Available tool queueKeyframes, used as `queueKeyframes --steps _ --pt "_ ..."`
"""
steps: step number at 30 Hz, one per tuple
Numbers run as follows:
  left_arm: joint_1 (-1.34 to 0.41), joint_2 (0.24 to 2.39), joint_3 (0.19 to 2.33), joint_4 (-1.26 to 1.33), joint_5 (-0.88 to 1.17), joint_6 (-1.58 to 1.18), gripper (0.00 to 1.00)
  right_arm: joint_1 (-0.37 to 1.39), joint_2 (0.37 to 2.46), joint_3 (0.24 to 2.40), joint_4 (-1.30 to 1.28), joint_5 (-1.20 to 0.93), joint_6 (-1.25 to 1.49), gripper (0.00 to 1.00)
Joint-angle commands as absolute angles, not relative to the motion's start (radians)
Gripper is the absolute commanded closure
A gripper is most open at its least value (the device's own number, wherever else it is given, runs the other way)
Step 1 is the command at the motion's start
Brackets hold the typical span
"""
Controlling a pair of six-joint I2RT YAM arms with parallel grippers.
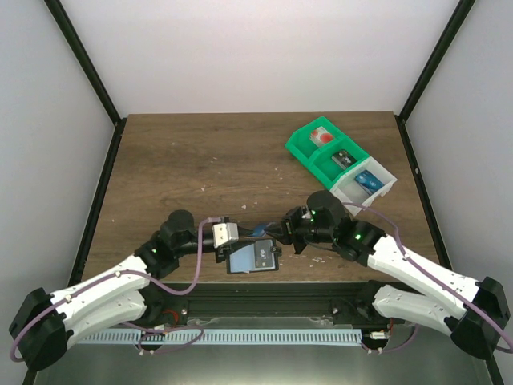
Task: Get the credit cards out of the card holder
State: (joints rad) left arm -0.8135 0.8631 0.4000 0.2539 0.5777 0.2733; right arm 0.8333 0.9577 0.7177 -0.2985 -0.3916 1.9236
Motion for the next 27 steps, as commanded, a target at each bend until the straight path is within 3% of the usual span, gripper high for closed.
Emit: queueKeyframes --steps 1,3,5,10,14,23,27 --pt "-0.821 0.858 0.400 0.296 0.561 0.314 0.88 0.828 0.962 0.716 -0.260 -0.414 1.922 0.99" --pt "-0.821 0.855 0.400 0.296 0.540 0.307 0.99 0.828 0.961 0.710 -0.252 -0.415 1.910 1.00" --pt "-0.822 0.854 0.400 0.292 0.518 0.288 1.00 0.828 0.957 0.697 -0.236 -0.412 1.890 0.99" --pt "-0.821 0.841 0.398 0.274 0.438 0.209 1.00 0.828 0.906 0.629 -0.187 -0.367 1.804 0.76" --pt "-0.820 0.806 0.378 0.296 0.360 0.071 1.00 0.828 0.815 0.570 -0.141 -0.276 1.642 0.64" --pt "-0.815 0.826 0.394 0.383 0.256 -0.460 1.00 0.828 0.593 0.369 0.193 -0.202 1.212 0.58" --pt "-0.803 0.900 0.458 0.363 0.316 -0.629 1.00 0.828 0.595 0.354 0.252 -0.240 1.071 0.55"
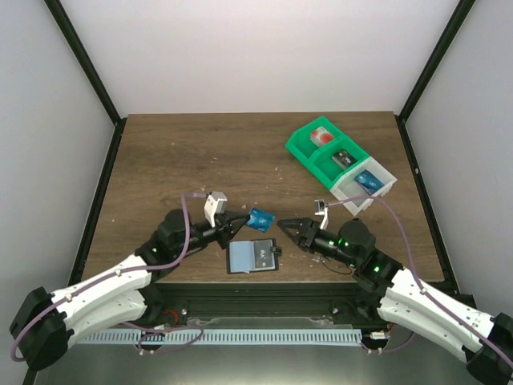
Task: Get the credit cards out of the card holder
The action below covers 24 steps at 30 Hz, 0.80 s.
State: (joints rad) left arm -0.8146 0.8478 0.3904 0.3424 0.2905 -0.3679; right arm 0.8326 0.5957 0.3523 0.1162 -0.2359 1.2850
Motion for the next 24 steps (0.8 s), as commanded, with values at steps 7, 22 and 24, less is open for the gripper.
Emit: queueKeyframes --steps 7,22,24 --pt "-0.787 0.928 0.437 0.505 0.379 -0.908 1.00 0.828 0.704 0.381 0.258 -0.349 1.046 0.57" --pt "-0.784 0.865 0.382 0.533 0.345 -1.058 1.00 0.828 0.712 0.333 0.349 -0.361 1.127 0.56" --pt "-0.785 0.864 0.370 0.548 0.347 -1.074 1.00 0.828 0.714 0.328 0.365 -0.362 1.136 0.59"
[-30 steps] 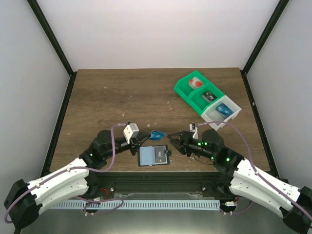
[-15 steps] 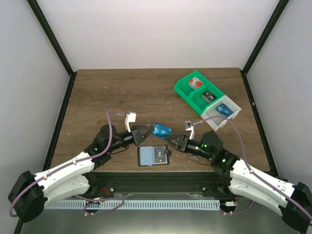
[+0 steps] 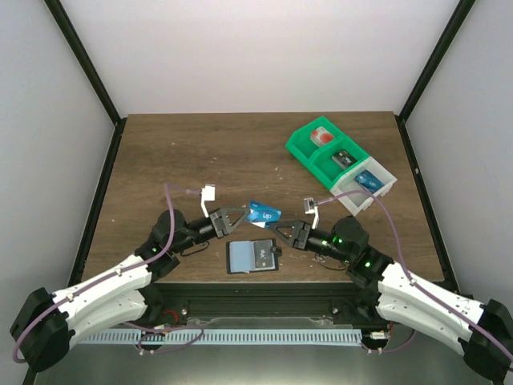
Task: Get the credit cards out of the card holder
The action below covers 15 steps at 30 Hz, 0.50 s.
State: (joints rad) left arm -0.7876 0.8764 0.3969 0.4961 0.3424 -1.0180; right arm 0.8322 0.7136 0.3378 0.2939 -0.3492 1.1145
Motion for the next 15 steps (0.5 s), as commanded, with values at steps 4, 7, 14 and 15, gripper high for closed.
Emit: queueKeyframes --steps 4,7,14,15 --pt "-0.785 0.867 0.349 0.571 0.352 -1.104 1.00 0.828 0.719 0.325 0.392 -0.366 1.153 0.69" --pt "-0.785 0.870 0.340 0.574 0.354 -1.118 1.00 0.828 0.725 0.324 0.406 -0.375 1.162 0.80" --pt "-0.784 0.855 0.329 0.561 0.340 -1.123 0.78 0.828 0.715 0.306 0.407 -0.365 1.175 1.00" --pt "-0.785 0.851 0.332 0.547 0.338 -1.117 0.68 0.828 0.712 0.304 0.399 -0.359 1.174 1.00"
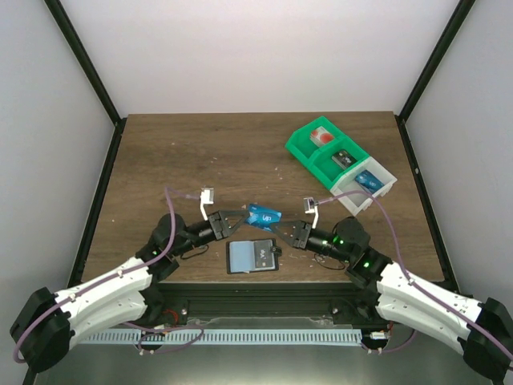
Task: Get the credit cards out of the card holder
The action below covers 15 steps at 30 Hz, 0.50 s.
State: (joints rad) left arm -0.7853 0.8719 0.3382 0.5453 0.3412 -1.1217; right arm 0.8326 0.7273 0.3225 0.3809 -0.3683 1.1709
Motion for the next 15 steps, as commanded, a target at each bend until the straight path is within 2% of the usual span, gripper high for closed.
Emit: queueKeyframes --steps 1,2,3,7,8,9,15 --pt "-0.785 0.847 0.336 0.535 0.336 -1.108 0.57 0.828 0.706 0.307 0.386 -0.347 1.167 1.00" --pt "-0.785 0.842 0.338 0.518 0.332 -1.098 0.45 0.828 0.699 0.311 0.364 -0.336 1.160 1.00" --pt "-0.784 0.837 0.342 0.498 0.327 -1.083 0.39 0.828 0.688 0.317 0.339 -0.323 1.150 1.00" --pt "-0.782 0.807 0.351 0.411 0.300 -1.023 0.20 0.827 0.652 0.356 0.215 -0.271 1.096 0.99" --pt "-0.782 0.798 0.348 0.397 0.294 -1.013 0.05 0.826 0.652 0.371 0.188 -0.260 1.081 0.99" --pt "-0.783 0.789 0.347 0.381 0.287 -1.001 0.01 0.825 0.651 0.388 0.165 -0.252 1.063 1.00" --pt "-0.780 0.746 0.383 0.235 0.238 -0.859 0.00 0.747 0.703 0.477 0.024 -0.251 0.970 1.00"
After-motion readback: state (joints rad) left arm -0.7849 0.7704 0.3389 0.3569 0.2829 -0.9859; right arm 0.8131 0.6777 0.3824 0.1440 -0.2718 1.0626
